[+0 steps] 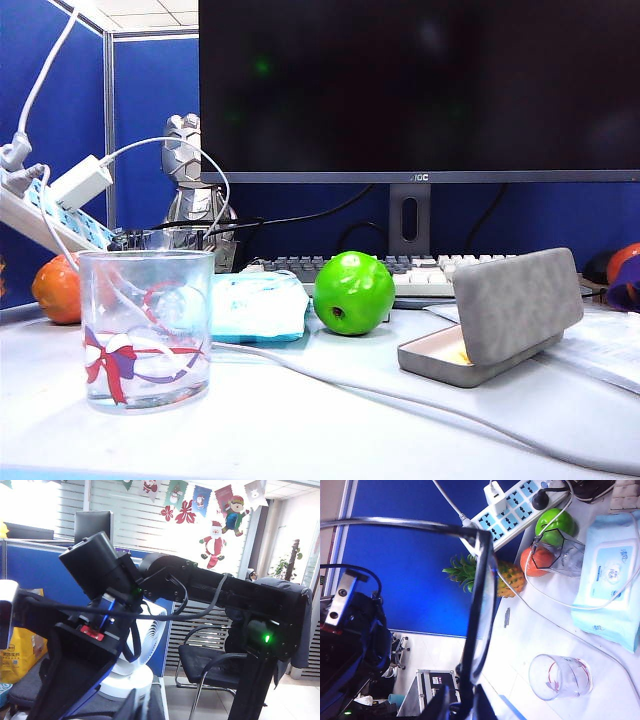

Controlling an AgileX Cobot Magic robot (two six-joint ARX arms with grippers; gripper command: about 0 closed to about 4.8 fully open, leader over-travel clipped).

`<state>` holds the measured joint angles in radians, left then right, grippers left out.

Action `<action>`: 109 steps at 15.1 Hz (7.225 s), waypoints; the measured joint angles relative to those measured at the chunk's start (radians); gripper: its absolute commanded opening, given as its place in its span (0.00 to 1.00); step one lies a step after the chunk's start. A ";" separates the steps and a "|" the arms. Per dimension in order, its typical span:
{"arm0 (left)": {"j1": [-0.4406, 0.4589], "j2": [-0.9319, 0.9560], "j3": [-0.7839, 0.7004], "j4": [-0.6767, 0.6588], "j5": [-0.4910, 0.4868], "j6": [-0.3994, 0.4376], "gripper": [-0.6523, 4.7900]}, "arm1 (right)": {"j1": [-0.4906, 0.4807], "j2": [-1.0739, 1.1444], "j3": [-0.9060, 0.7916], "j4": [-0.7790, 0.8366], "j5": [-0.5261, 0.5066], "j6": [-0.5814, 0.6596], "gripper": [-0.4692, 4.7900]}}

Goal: Pick up the glasses, fold the temples of the glasses, place the glasses into the glasses case, and finally close the glasses case.

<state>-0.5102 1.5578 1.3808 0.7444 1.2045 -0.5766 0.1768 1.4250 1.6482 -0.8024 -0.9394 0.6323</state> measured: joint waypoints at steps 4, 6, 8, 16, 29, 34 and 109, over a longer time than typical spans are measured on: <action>-0.012 0.000 0.000 0.000 0.000 0.000 0.11 | 0.000 0.001 0.000 0.000 0.001 0.003 0.23; -0.012 0.001 -0.001 -0.005 0.008 0.000 0.11 | 0.001 0.000 0.000 0.006 0.000 0.008 0.08; -0.014 0.002 0.000 -0.005 0.008 0.000 0.13 | 0.001 0.000 0.000 0.004 0.000 0.009 0.08; -0.011 0.001 0.000 0.000 -0.011 0.000 0.47 | -0.002 -0.004 0.000 0.041 0.003 0.000 0.08; 0.068 0.000 0.000 -0.004 -0.380 0.087 0.32 | -0.002 -0.047 0.000 0.089 -0.113 -0.001 0.08; 0.043 0.003 0.007 -0.006 -0.464 0.088 0.20 | 0.034 -0.045 0.000 0.089 -0.131 -0.001 0.08; -0.094 -0.014 0.063 -0.104 -0.383 0.266 0.14 | 0.093 -0.026 -0.002 0.513 -0.064 0.133 0.08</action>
<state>-0.6044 1.5436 1.4433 0.6403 0.8211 -0.3107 0.2703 1.3994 1.6463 -0.2890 -1.0039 0.7654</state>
